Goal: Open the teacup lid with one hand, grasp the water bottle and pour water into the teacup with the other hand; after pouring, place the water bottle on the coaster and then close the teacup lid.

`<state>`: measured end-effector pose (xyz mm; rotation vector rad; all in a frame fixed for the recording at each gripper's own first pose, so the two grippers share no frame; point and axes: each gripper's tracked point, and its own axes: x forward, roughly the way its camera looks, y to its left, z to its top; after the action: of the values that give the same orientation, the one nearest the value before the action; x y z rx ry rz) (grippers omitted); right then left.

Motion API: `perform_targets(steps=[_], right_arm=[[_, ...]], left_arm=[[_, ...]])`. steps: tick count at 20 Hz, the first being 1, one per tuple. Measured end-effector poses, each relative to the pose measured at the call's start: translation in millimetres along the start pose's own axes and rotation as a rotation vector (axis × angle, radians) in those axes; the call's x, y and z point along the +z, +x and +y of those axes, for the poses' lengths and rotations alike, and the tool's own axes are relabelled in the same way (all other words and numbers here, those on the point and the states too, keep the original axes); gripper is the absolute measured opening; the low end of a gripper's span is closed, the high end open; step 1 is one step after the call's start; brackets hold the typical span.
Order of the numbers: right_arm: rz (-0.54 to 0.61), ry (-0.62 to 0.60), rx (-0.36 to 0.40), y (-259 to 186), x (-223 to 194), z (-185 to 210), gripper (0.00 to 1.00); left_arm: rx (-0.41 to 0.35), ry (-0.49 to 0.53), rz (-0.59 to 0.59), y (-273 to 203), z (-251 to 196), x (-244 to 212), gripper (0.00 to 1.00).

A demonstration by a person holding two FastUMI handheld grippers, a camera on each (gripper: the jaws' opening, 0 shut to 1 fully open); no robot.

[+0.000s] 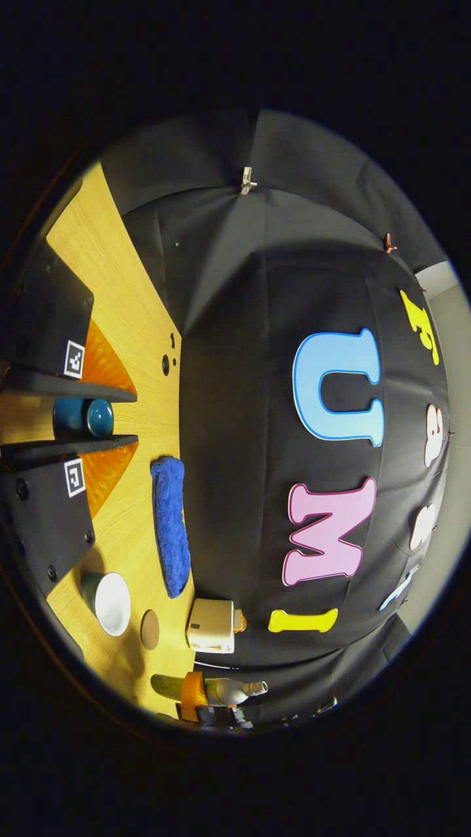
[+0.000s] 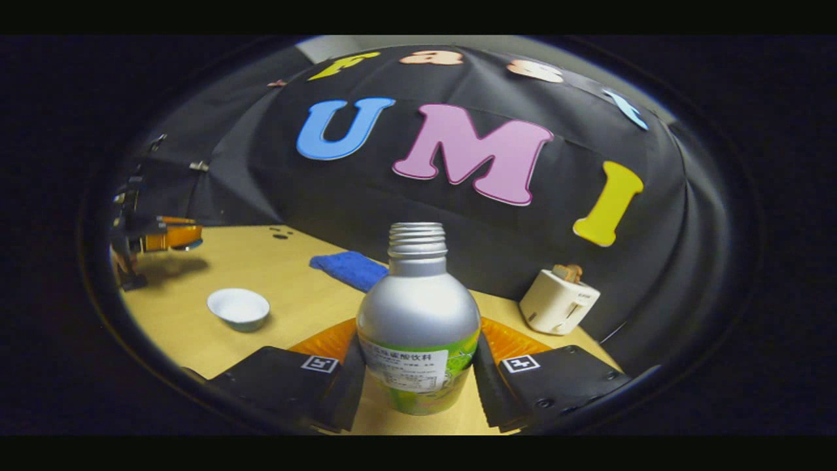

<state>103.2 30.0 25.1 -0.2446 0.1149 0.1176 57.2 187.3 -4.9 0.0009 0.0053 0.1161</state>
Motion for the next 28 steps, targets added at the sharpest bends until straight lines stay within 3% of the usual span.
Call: perform_targets(steps=[4, 7, 15, 21, 28], right_arm=[[-0.068, 0.16, 0.064, 19, 14, -2, 0.75], [-0.114, 0.204, 0.072, 34, 17, -10, 0.75], [-0.122, 0.187, 0.052, 75, -4, -27, 0.73], [-0.086, 0.259, 0.048, 90, -25, -35, 0.78], [-0.104, 0.249, 0.018, 102, -28, -43, 0.79]], left_arm=[[0.0, 0.0, 0.0, 0, 0, 0, 0.3], [0.0, 0.0, 0.0, 0, 0, 0, 0.3], [-0.001, 0.0, -0.001, 1, 0, 0, 0.31], [-0.001, 0.0, -0.001, 1, 0, -1, 0.31], [-0.001, 0.0, -0.002, 2, 0, -1, 0.3]])
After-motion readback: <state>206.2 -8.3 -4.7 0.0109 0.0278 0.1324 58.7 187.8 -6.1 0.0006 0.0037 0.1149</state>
